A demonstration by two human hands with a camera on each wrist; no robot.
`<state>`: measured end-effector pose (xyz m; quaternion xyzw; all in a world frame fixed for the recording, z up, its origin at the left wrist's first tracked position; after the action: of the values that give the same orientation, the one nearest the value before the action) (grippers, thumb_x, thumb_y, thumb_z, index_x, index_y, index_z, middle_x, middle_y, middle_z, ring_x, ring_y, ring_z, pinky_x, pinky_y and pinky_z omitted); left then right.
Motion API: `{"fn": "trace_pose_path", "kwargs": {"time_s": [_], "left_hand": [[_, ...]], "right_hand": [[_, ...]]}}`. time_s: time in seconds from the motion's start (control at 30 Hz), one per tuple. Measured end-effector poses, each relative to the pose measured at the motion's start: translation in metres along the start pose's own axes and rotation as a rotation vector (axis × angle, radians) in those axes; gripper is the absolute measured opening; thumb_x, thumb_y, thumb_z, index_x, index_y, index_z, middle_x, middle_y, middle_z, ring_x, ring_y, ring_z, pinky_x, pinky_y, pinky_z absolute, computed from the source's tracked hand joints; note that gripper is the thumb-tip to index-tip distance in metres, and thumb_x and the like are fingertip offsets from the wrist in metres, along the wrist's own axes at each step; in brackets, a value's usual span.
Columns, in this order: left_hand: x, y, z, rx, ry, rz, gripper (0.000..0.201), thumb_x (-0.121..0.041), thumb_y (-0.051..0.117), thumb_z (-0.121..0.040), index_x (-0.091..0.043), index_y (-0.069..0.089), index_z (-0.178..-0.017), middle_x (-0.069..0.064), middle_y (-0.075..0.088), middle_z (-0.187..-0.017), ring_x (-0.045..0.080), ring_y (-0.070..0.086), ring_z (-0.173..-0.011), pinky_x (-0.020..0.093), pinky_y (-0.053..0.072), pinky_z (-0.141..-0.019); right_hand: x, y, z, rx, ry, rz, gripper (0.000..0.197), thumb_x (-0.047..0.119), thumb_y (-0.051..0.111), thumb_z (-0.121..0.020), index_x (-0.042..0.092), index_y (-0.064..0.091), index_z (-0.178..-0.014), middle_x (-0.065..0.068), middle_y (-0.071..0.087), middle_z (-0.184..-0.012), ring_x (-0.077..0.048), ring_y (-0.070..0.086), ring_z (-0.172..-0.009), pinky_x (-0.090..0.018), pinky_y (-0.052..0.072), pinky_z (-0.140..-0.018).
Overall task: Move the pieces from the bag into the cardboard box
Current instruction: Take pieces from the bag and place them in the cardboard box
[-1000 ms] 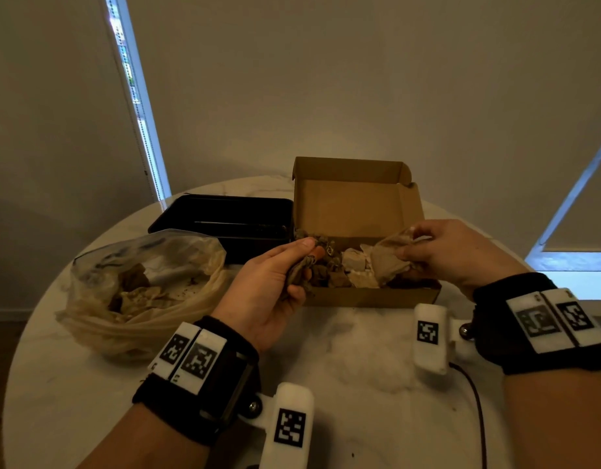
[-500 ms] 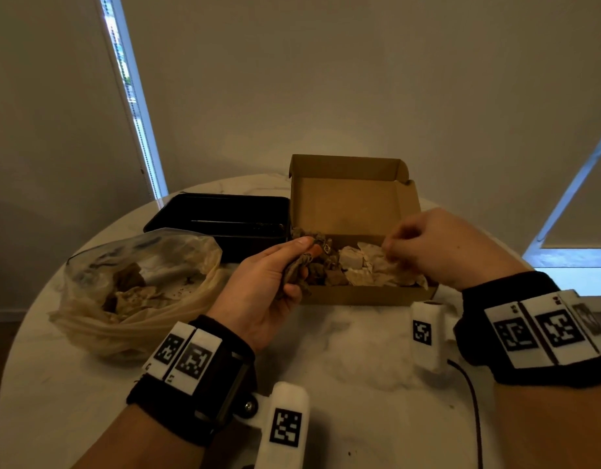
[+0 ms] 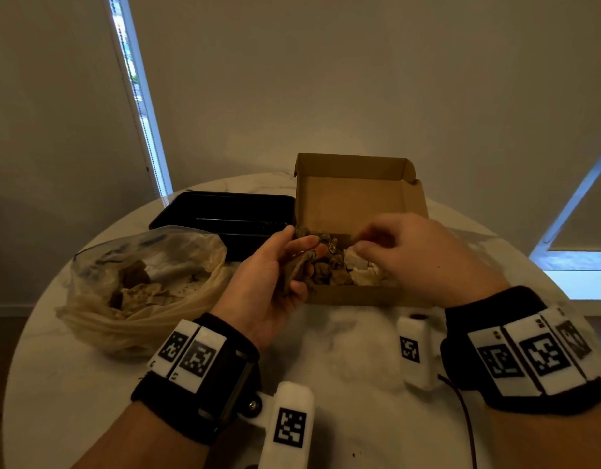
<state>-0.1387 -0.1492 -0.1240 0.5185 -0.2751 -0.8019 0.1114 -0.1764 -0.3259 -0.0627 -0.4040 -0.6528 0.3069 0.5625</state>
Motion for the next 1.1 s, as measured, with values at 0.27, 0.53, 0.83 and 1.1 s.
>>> {"fn": "trace_pose_path", "kwargs": {"time_s": [0.27, 0.53, 0.83, 1.1], "left_hand": [[0.0, 0.002, 0.0, 0.072, 0.018, 0.017, 0.039, -0.042, 0.053, -0.102, -0.009, 0.071, -0.113, 0.007, 0.072, -0.091, 0.008, 0.058, -0.063, 0.012, 0.038, -0.039], [-0.001, 0.001, -0.001, 0.045, 0.037, 0.041, 0.037, -0.038, 0.056, -0.101, -0.007, 0.071, -0.112, 0.008, 0.074, -0.098, 0.005, 0.058, -0.062, 0.012, 0.044, -0.044], [-0.007, -0.006, -0.004, 0.034, 0.213, 0.004, 0.028, -0.03, 0.07, -0.093, -0.01, 0.069, -0.112, 0.0, 0.065, -0.084, 0.002, 0.052, -0.058, 0.012, 0.039, -0.041], [-0.001, 0.004, 0.001, 0.161, 0.23, -0.109, 0.04, -0.022, 0.07, -0.087, -0.004, 0.068, -0.123, 0.007, 0.061, -0.091, 0.003, 0.046, -0.057, 0.012, 0.028, -0.036]], "right_hand": [[0.028, 0.027, 0.002, 0.153, -0.301, -0.339, 0.015, 0.023, 0.069, -0.095, 0.032, 0.073, -0.106, 0.012, 0.069, -0.102, -0.001, 0.065, -0.096, -0.029, 0.055, -0.09], [0.012, 0.014, -0.009, -0.198, -0.229, -0.734, 0.013, 0.014, 0.061, -0.1, 0.023, 0.069, -0.1, 0.003, 0.075, -0.097, -0.013, 0.072, -0.095, -0.034, 0.059, -0.088], [0.006, 0.019, -0.01, -0.073, -0.128, -0.886, 0.011, 0.007, 0.07, -0.093, 0.01, 0.065, -0.103, -0.021, 0.072, -0.091, -0.019, 0.07, -0.065, -0.028, 0.059, -0.06], [0.003, 0.023, -0.01, -0.024, -0.183, -0.7, 0.012, 0.016, 0.068, -0.096, 0.012, 0.075, -0.105, -0.011, 0.076, -0.091, -0.026, 0.072, -0.078, -0.034, 0.062, -0.074]]}}
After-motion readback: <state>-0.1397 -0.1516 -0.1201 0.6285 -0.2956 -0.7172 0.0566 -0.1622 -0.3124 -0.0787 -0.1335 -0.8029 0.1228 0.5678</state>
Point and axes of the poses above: each hand's wrist, its own z-axis away from the middle knuckle, its own y-axis out of the palm, x = y × z, the point moved 2 cm from there along -z, towards the middle knuckle
